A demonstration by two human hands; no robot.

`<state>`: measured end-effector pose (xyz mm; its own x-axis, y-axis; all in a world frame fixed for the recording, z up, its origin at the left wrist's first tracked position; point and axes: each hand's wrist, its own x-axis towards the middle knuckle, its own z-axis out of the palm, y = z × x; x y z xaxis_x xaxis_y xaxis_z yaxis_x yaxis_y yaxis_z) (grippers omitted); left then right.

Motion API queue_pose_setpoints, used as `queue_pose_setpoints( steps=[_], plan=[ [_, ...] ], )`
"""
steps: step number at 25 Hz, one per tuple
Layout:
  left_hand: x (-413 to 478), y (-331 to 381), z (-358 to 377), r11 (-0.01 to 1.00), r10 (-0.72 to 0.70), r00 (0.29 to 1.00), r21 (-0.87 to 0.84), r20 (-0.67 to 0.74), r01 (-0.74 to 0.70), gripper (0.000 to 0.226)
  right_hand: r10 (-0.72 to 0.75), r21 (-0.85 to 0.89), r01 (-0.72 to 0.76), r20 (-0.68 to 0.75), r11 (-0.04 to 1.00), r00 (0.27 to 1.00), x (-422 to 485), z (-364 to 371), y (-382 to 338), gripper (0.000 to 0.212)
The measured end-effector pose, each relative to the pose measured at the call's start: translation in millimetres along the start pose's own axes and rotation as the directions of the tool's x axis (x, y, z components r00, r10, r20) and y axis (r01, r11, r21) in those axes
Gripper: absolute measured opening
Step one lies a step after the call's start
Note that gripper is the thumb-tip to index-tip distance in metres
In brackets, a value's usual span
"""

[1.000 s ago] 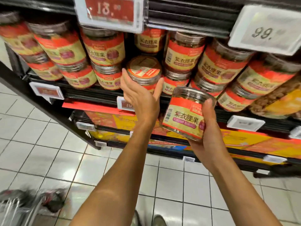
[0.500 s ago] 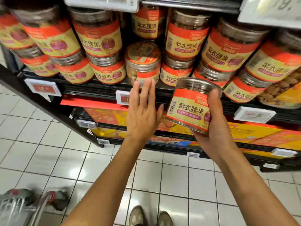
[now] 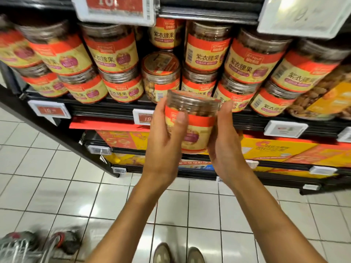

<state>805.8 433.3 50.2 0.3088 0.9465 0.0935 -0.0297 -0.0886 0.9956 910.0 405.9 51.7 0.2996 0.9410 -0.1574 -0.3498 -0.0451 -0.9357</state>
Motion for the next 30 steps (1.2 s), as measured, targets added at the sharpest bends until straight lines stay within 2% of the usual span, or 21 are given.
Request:
queue_pose_setpoints(
  steps=[2,3,4,6,7,8,10,13,15,19,23,25,27,30],
  plan=[
    [-5.6,3.7,1.4,0.984,0.076,0.995,0.153,0.067,-0.085,0.101,-0.035,-0.020,0.035,0.014,0.999,0.999,-3.0,1.4,2.3,0.098],
    [-3.7,2.9,-1.7,0.980,0.083,0.993,0.172,0.080,-0.096,0.100,-0.044,-0.014,0.044,-0.002,0.999,0.999,-3.2,-0.3,3.3,0.101],
    [0.9,2.8,-3.6,0.987,0.075,0.996,0.141,0.043,-0.080,0.091,-0.041,0.000,0.041,-0.034,0.999,0.999,-2.4,-2.6,3.9,0.102],
    [19.5,-3.6,-4.0,0.990,0.063,0.977,0.138,-0.204,-0.035,0.055,-0.011,0.013,0.012,-0.102,1.000,0.995,2.0,-6.3,5.3,0.100],
    [32.6,-6.7,-2.6,0.977,0.059,0.938,0.211,-0.342,0.016,0.045,0.008,0.022,-0.005,-0.125,1.000,0.992,4.1,-8.4,6.3,0.093],
    [46.1,-8.2,0.1,0.955,0.064,0.906,0.289,-0.418,0.066,0.048,0.029,0.044,-0.023,-0.139,0.999,0.990,5.3,-10.9,7.3,0.083],
    [68.7,-11.8,7.6,0.920,0.106,0.897,0.385,-0.429,0.076,0.066,0.067,0.104,-0.052,-0.146,0.993,0.987,4.0,-17.9,9.1,0.061],
    [89.1,-16.5,12.6,0.848,0.186,0.893,0.527,-0.410,0.066,0.063,0.116,0.148,-0.092,-0.163,0.985,0.980,-3.5,-35.2,9.9,0.052],
    [90.7,-21.4,8.8,0.783,0.235,0.901,0.620,-0.364,0.046,0.055,0.130,0.164,-0.101,-0.181,0.981,0.975,-7.3,-46.7,11.5,0.053],
    [80.6,-27.3,-18.1,0.706,0.358,0.907,0.700,-0.223,-0.106,0.041,0.132,0.171,-0.105,-0.157,0.980,0.979,-8.1,-53.7,15.2,0.049],
    [67.0,-26.8,-27.5,0.624,0.520,0.825,0.758,-0.222,-0.190,0.035,0.151,0.163,-0.125,-0.156,0.979,0.976,-6.1,-55.3,22.9,0.047],
    [68.9,-25.9,-24.0,0.526,0.575,0.814,0.799,-0.082,-0.291,0.032,0.152,0.157,-0.129,-0.145,0.979,0.978,-5.5,-54.5,26.1,0.048],
    [80.8,-22.4,-31.1,0.442,0.547,0.832,0.814,0.088,-0.377,0.033,0.152,0.141,-0.134,-0.127,0.981,0.980,-6.0,-54.2,27.3,0.045],
    [91.0,-17.9,-53.5,0.405,0.466,0.856,0.806,0.225,-0.432,0.041,0.168,0.116,-0.154,-0.118,0.981,0.979,-6.9,-55.5,27.9,0.046]
  ],
)
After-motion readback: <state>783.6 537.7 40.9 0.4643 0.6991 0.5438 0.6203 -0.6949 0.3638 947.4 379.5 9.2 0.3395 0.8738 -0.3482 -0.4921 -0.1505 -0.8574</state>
